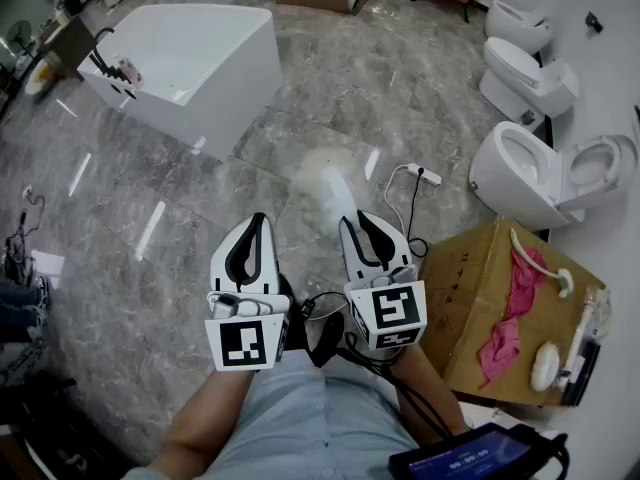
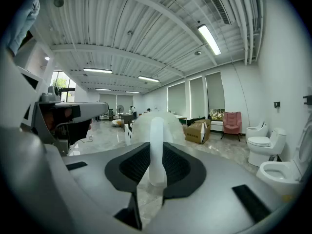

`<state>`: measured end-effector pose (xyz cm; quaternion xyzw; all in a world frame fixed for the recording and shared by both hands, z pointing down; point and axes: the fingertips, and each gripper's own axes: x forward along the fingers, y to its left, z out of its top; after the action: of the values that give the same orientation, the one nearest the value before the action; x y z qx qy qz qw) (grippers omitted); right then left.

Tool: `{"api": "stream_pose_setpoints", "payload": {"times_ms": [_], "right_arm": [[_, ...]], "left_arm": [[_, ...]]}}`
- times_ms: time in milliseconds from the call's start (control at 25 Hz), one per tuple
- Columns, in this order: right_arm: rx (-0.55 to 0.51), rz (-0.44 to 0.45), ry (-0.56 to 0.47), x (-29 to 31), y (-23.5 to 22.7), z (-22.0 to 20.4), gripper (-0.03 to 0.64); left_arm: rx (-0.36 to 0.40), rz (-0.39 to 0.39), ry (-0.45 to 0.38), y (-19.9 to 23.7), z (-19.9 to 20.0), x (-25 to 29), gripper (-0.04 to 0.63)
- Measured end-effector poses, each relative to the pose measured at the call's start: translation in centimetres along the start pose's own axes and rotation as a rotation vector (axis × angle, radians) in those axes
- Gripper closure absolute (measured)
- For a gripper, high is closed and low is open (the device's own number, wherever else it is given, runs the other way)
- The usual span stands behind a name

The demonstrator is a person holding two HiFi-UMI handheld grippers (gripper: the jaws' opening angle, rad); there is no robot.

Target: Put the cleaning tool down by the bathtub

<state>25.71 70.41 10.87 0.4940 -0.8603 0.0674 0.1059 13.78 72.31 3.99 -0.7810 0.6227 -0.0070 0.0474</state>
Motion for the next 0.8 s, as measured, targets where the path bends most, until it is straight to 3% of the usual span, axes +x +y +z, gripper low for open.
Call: {"api": "stream_pose_setpoints", "payload": {"times_ms": [480,800], "right_arm": [[0.036,0.009,-0.015,0.0,-0.5,-0.1,0.526],[0.017,0.032,0.023,3.9,0.0,-0.1,0.526]], "left_arm": [[-0.006,0.027,0.0,0.2,-0.2,-0.4,0.578],[-0.011,0.077,0.034,3.9,-2.1,1.2,0.578]]}}
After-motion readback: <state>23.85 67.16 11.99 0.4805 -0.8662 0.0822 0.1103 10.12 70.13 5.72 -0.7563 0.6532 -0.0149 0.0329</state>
